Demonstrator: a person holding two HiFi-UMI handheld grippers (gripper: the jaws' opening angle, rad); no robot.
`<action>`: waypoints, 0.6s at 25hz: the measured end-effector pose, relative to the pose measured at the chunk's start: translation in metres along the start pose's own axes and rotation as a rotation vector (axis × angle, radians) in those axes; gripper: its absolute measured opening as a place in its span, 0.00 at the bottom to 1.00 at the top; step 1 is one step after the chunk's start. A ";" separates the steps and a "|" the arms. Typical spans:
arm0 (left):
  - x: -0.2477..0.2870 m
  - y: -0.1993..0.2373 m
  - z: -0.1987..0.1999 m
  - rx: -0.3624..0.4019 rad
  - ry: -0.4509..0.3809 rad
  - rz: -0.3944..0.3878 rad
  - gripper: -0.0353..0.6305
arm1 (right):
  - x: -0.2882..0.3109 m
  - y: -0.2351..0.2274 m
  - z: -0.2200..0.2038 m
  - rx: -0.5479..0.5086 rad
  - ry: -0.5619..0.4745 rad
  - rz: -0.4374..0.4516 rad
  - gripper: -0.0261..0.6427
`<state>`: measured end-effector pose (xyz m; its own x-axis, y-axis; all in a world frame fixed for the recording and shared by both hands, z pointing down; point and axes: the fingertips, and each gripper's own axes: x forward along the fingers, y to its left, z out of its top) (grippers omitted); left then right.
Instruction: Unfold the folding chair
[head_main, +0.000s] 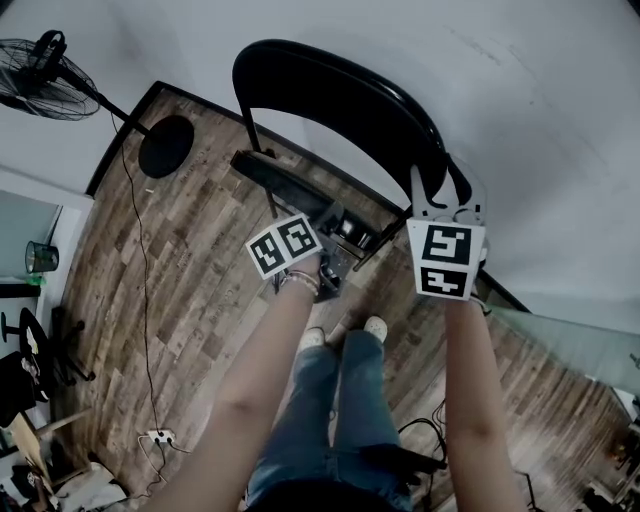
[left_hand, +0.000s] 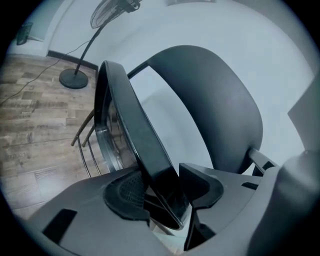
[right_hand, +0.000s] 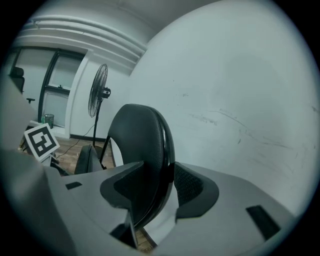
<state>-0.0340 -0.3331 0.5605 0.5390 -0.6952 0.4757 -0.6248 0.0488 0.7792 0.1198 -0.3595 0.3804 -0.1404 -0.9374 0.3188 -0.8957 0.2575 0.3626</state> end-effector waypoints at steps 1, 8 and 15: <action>-0.003 0.003 -0.002 -0.008 -0.008 -0.002 0.34 | 0.002 -0.001 -0.001 0.002 0.003 -0.002 0.32; -0.026 0.024 -0.014 -0.061 -0.032 -0.027 0.33 | 0.010 -0.002 -0.006 0.021 0.001 -0.016 0.31; -0.052 0.055 -0.034 -0.138 0.007 -0.053 0.34 | 0.014 0.005 -0.015 0.029 0.015 -0.034 0.32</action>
<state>-0.0771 -0.2701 0.5924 0.5739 -0.6941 0.4346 -0.5118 0.1103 0.8520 0.1193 -0.3679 0.3995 -0.1041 -0.9417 0.3199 -0.9117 0.2189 0.3478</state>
